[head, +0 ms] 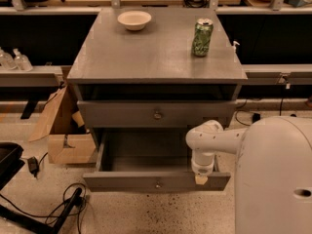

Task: Open middle drawer

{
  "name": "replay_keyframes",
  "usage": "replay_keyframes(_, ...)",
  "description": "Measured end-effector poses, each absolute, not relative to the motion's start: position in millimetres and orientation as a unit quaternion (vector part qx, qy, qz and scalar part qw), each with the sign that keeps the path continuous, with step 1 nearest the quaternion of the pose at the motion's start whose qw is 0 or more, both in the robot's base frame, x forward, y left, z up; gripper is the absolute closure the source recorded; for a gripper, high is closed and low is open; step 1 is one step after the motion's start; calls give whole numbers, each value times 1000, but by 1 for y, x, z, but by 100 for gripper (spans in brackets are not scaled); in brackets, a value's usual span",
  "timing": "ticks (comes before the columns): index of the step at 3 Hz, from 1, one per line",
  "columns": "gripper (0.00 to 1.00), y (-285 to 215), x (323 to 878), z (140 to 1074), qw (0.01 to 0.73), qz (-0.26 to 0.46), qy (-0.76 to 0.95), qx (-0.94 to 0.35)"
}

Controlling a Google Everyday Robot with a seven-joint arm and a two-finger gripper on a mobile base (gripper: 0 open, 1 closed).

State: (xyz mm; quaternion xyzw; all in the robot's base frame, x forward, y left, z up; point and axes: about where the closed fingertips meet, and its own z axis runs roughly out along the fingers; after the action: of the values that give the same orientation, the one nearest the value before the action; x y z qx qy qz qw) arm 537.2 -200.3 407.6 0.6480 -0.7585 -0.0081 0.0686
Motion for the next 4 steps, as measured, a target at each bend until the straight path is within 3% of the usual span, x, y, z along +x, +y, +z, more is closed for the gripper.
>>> replay_keyframes(4, 100, -205, 507, 411, 97, -36, -763, 638)
